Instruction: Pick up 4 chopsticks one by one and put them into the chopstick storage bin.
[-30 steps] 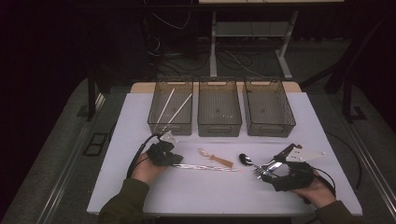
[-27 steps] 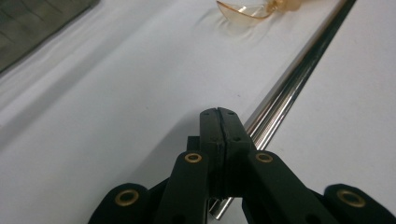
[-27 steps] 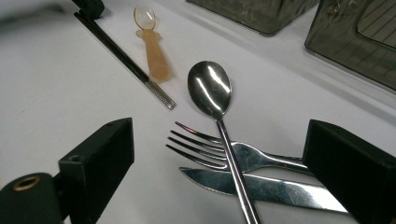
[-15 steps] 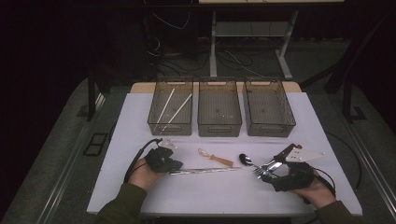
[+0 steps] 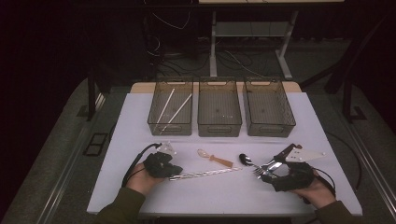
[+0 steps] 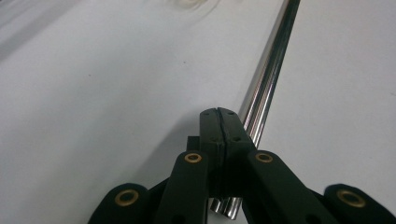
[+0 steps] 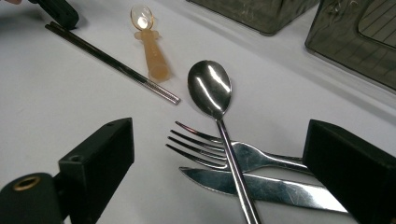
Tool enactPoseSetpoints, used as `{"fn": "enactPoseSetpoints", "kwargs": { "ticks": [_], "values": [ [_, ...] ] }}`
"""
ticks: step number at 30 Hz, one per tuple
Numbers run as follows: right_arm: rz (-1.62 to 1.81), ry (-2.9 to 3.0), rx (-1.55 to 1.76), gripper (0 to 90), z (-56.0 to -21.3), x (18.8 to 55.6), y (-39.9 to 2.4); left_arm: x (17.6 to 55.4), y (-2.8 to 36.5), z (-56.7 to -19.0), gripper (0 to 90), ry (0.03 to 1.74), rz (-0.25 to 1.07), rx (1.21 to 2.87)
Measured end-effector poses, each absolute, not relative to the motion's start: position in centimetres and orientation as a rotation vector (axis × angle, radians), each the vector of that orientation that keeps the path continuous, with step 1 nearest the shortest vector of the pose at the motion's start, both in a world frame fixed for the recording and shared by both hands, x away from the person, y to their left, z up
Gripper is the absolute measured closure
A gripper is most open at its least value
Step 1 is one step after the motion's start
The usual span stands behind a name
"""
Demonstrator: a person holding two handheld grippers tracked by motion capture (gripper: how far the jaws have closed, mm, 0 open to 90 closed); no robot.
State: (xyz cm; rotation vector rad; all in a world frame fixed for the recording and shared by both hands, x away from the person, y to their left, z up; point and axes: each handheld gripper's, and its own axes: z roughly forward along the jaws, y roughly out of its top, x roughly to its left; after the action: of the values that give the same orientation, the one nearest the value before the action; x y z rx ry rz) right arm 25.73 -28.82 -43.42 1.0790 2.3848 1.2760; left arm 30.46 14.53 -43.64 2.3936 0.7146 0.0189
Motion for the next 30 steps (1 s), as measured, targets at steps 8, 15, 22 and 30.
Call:
{"fn": "enactPoseSetpoints", "kwargs": {
  "ticks": [8,15,22,30],
  "values": [
    [1.276,2.383,1.078,9.2,-43.4,25.7,-28.8,29.8,14.6,-43.6,89.0,0.702,0.008,2.400],
    [1.279,2.381,1.078,9.2,-43.4,25.7,-28.8,28.8,14.7,-43.6,89.0,0.704,-0.002,2.400],
    [1.278,2.382,1.073,9.2,-43.4,25.7,-28.8,28.5,14.8,-43.6,88.1,0.713,0.003,2.391],
    [1.279,2.387,1.066,9.2,-43.4,25.8,-28.7,28.6,14.8,-43.0,76.1,0.691,0.050,2.322]
  ]
}}
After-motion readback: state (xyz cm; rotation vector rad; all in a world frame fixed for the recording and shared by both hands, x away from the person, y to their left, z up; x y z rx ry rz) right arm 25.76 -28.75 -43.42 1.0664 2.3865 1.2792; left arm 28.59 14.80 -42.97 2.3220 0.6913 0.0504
